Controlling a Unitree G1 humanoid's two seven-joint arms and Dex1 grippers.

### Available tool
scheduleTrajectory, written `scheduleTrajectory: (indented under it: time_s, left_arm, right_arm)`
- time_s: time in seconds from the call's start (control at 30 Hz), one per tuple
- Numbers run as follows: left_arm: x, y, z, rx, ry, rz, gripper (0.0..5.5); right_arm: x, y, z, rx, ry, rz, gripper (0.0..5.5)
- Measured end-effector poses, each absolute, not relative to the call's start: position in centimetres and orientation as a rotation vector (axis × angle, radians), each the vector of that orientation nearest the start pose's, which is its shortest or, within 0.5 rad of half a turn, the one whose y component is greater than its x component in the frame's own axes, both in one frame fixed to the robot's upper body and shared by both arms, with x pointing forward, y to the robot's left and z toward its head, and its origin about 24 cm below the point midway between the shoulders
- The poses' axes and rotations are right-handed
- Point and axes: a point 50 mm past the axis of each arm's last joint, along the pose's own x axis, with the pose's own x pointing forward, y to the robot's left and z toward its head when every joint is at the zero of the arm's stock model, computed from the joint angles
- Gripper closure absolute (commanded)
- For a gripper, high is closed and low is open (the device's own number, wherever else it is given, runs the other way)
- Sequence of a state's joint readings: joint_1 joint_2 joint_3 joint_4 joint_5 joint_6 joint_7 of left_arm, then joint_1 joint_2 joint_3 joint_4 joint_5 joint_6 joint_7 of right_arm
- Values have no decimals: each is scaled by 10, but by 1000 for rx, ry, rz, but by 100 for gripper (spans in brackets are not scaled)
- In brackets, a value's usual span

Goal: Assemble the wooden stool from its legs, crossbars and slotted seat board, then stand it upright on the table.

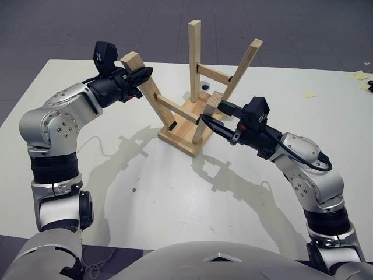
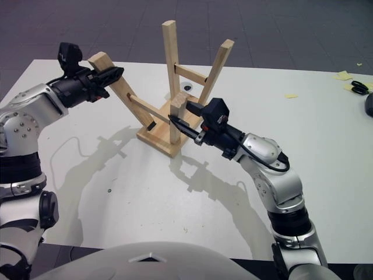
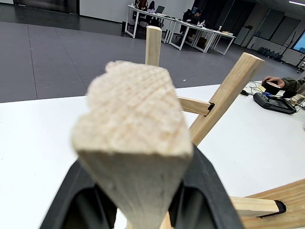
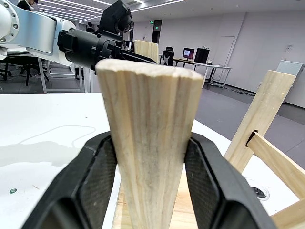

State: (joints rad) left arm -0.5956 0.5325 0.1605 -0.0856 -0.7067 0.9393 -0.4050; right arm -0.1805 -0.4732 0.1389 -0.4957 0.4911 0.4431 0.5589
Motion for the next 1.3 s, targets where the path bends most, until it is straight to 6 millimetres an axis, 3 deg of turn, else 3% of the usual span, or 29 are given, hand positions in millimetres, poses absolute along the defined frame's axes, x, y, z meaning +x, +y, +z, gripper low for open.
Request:
scheduleTrajectory:
  time_s: [0.67,1.03,1.3]
  left_arm:
    - [309,174,183,-78,139,-602,446]
    - [299,172,166,-45,87,-561,444]
    - [301,169,144,-114,96,-517,444]
  right_arm:
    - [240,-116,152,-88,-67,958,343]
    - [243,-119,154,-88,33,971,343]
    - [245,-121,153,-90,66,949,343]
